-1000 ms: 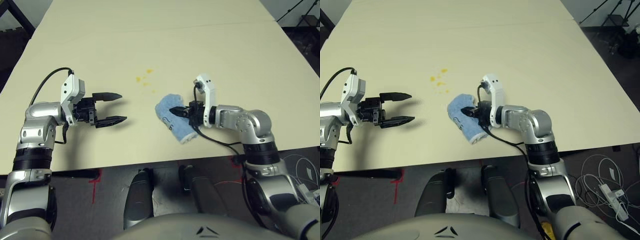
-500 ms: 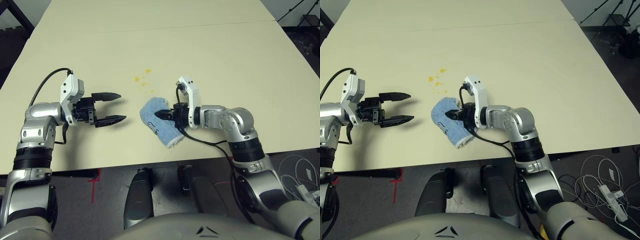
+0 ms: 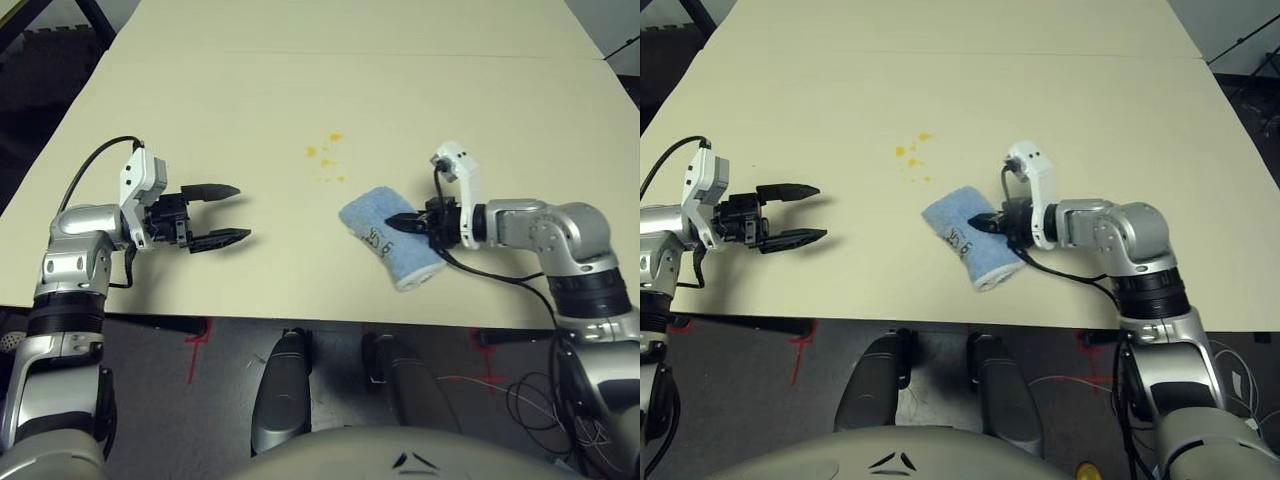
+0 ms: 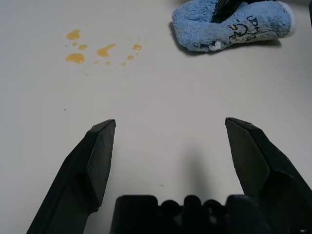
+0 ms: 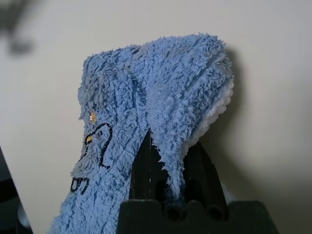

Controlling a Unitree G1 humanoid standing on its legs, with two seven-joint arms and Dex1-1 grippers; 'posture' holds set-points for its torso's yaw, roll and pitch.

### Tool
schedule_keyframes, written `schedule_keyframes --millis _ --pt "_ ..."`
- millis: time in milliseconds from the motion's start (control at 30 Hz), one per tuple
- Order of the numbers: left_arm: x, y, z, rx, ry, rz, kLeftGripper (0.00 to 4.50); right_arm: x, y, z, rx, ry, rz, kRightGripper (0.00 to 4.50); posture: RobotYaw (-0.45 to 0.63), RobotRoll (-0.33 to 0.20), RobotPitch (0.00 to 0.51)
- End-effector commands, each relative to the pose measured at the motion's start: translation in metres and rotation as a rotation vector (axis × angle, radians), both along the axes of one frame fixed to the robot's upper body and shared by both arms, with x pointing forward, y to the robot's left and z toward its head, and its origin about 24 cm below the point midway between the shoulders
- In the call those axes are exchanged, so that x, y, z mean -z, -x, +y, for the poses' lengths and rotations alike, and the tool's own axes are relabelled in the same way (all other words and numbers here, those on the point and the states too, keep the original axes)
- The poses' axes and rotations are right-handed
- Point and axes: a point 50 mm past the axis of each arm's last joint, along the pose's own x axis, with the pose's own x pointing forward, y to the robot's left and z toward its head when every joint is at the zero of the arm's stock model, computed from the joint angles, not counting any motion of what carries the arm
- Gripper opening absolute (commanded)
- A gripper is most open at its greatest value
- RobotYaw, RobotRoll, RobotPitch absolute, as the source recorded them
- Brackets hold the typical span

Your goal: Wipe the water off the table with a rag.

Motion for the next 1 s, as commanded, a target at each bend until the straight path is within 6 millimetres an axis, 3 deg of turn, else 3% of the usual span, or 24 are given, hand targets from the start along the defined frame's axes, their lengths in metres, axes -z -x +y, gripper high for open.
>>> schedule_keyframes --millis 33,167,367,600,833,1000 --pt "0.006 -0.002 -0.001 0.009 -0.010 0.019 4.50 0.006 -0.002 -0.016 0.086 0.019 0.031 0.01 0.15 0.000 0.227" --pt "0.005 -0.003 -0.002 0.013 -0.009 0.015 4.50 -0.008 -0.012 -0.008 0.108 -0.105 -0.047 0.01 0.15 0.000 0.226" --pt "0.002 -0.007 -0.002 0.007 -0.007 0.003 4.50 -0.048 -0.044 0.004 0.199 -0.318 -0.156 0.01 0.14 0.000 0.224" --pt "0.002 -0.010 -0.003 0.003 -0.007 -0.004 4.50 -0.076 -0.081 0.026 0.274 -0.417 -0.220 0.01 0.15 0.000 0.219" --pt "0.001 -0.010 -0.001 -0.007 -0.008 -0.014 4.50 -0.069 -0.103 0.066 0.295 -0.453 -0.184 0.01 0.17 0.000 0.217" --pt "0.000 -0.008 0.001 -0.016 -0.009 -0.017 4.50 -0.037 -0.106 0.086 0.314 -0.344 -0.102 0.01 0.19 0.000 0.218"
